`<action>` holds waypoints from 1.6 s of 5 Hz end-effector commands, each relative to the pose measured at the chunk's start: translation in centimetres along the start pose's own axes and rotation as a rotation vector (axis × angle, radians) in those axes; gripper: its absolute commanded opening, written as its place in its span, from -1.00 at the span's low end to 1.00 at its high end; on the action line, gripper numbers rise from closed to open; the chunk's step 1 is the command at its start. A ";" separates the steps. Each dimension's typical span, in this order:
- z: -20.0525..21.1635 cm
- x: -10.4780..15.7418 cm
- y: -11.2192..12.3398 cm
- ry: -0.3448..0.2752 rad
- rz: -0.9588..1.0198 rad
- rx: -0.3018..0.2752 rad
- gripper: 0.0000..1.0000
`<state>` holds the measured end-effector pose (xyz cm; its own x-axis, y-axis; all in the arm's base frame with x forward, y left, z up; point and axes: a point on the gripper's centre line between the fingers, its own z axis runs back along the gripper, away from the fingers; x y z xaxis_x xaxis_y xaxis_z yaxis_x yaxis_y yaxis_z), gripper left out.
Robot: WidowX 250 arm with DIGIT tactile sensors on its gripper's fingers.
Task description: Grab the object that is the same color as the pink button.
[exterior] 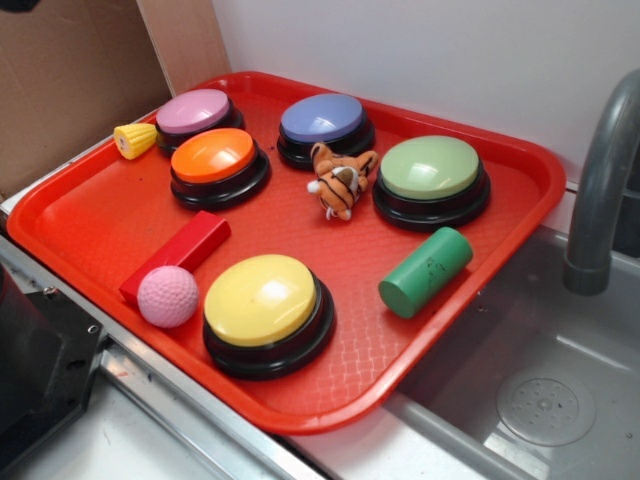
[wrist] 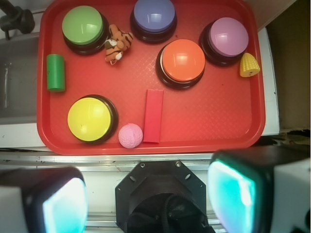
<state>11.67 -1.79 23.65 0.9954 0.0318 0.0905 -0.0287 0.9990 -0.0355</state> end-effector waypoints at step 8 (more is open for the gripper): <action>-12.9 3.9 -3.4 -0.064 -1.597 -0.407 1.00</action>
<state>17.44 -4.62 10.40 0.0105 -0.9468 0.3217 0.9893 -0.0371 -0.1413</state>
